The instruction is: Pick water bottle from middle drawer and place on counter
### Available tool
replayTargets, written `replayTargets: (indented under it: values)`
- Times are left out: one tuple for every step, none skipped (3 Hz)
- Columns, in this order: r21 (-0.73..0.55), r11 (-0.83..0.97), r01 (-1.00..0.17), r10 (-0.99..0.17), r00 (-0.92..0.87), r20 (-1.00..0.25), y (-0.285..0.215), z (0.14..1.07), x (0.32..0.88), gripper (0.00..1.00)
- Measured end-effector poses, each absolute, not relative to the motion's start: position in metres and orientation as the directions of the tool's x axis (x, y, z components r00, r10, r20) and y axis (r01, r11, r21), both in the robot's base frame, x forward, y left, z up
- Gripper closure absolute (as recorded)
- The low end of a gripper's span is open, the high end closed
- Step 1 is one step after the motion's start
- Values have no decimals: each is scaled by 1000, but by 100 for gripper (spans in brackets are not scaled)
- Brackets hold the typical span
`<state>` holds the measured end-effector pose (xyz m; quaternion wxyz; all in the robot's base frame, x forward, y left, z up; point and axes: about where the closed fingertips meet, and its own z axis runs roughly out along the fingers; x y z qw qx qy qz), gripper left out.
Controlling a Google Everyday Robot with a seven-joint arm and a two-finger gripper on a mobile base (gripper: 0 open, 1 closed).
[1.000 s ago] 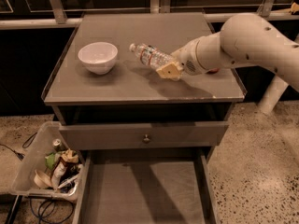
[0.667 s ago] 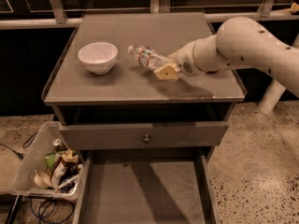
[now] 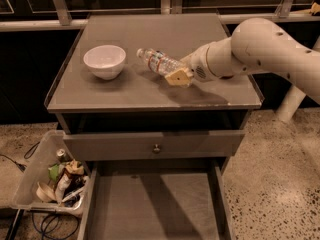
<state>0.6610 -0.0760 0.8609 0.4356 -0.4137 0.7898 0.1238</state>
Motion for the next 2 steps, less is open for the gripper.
replayTargets:
  values:
    - [-165,627,-761,-546,-278,-791,-76,861,661,36]
    - [-165,627,-761,-546,-278,-791,-76,861,661,13]
